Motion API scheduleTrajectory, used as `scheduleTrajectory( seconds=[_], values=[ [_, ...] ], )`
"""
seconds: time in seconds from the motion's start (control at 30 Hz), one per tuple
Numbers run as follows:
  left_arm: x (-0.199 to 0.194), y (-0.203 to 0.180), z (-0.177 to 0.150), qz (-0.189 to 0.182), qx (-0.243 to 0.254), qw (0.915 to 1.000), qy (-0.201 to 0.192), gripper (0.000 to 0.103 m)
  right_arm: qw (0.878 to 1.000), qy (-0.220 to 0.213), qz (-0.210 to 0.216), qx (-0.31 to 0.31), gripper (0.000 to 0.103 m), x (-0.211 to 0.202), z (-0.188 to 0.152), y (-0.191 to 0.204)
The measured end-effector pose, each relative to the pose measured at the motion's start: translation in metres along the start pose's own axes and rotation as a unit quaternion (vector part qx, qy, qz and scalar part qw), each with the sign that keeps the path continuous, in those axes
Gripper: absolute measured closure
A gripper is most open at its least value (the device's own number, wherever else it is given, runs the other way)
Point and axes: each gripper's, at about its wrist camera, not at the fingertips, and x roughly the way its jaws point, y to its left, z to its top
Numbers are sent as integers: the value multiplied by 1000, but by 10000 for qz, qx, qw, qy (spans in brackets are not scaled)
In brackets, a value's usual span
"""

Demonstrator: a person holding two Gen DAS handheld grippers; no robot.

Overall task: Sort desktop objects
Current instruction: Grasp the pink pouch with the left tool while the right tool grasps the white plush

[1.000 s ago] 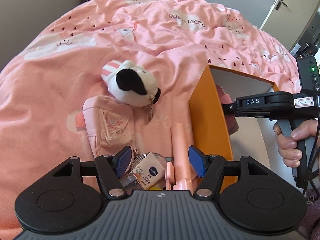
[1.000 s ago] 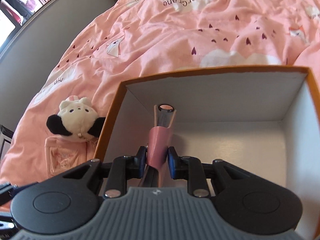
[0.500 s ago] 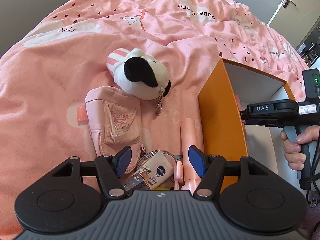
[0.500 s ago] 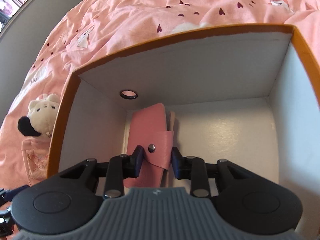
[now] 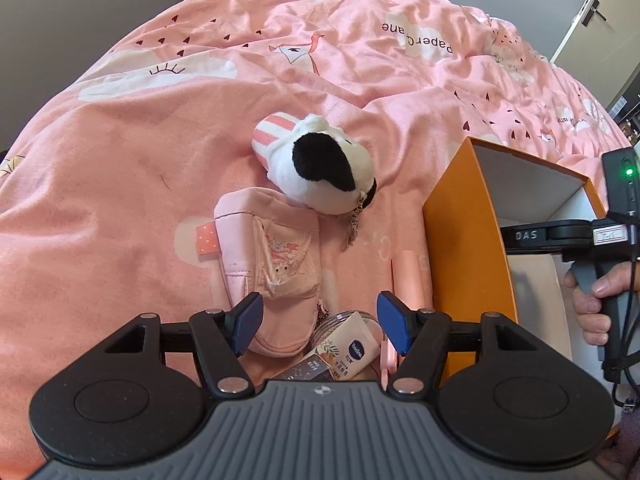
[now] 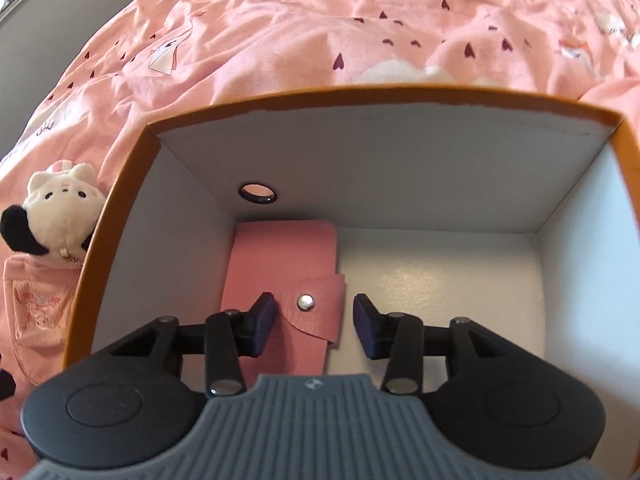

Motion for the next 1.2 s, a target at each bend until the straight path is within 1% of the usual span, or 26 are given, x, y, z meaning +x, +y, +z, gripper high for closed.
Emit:
scheduleTrajectory(
  seconds=[0.07, 0.2, 0.3, 0.4, 0.47, 0.53, 0.6, 0.73, 0.77, 0.8, 0.97, 1.0, 1.07, 1.13, 1.2],
  values=[
    [-1, 0, -1, 74, 59, 10000, 20, 28, 9995, -246, -99, -192, 58, -18, -2, 5],
    [-7, 3, -1, 191, 119, 9997, -45, 28, 9926, -924, 43, -785, 58, -70, -5, 21],
    [-12, 9, 3, 247, 127, 9996, -104, 28, 9812, -1313, 278, -1384, 58, -101, -2, 48],
    [-17, 17, 7, 271, 130, 9994, -170, 28, 9669, -1411, 568, -2050, 58, -114, 0, 83],
    [-21, 23, 8, 269, 95, 9994, -199, 28, 9582, -1335, 699, -2431, 58, -109, 3, 108],
    [-21, 29, 8, 255, 34, 9995, -195, 28, 9513, -1263, 671, -2730, 58, -100, 3, 131],
    [-19, 37, 9, 189, -91, 9997, -146, 28, 9476, -1177, 701, -2885, 57, -87, 4, 148],
    [-11, 48, 10, 74, -225, 9997, -75, 30, 9472, -933, 778, -2968, 54, -60, 10, 170],
    [-9, 49, 10, 50, -239, 9997, -64, 31, 9465, -905, 757, -3005, 53, -55, 10, 175],
    [-7, 51, 11, 17, -266, 9996, -43, 31, 9455, -872, 712, -3055, 49, -48, 11, 180],
    [7, 60, 14, -98, -384, 9992, 35, 32, 9386, -691, 577, -3331, 46, -21, 15, 198],
    [9, 61, 14, -125, -383, 9992, 41, 33, 9385, -650, 572, -3342, 43, -15, 17, 200],
    [12, 63, 15, -184, -384, 9991, 48, 33, 9377, -669, 455, -3379, 41, -6, 19, 205],
    [16, 63, 16, -230, -398, 9989, 66, 33, 9382, -676, 338, -3377, 35, 3, 23, 207],
    [20, 64, 17, -269, -413, 9987, 97, 33, 9382, -699, 153, -3386, 35, 13, 26, 208]
  ],
)
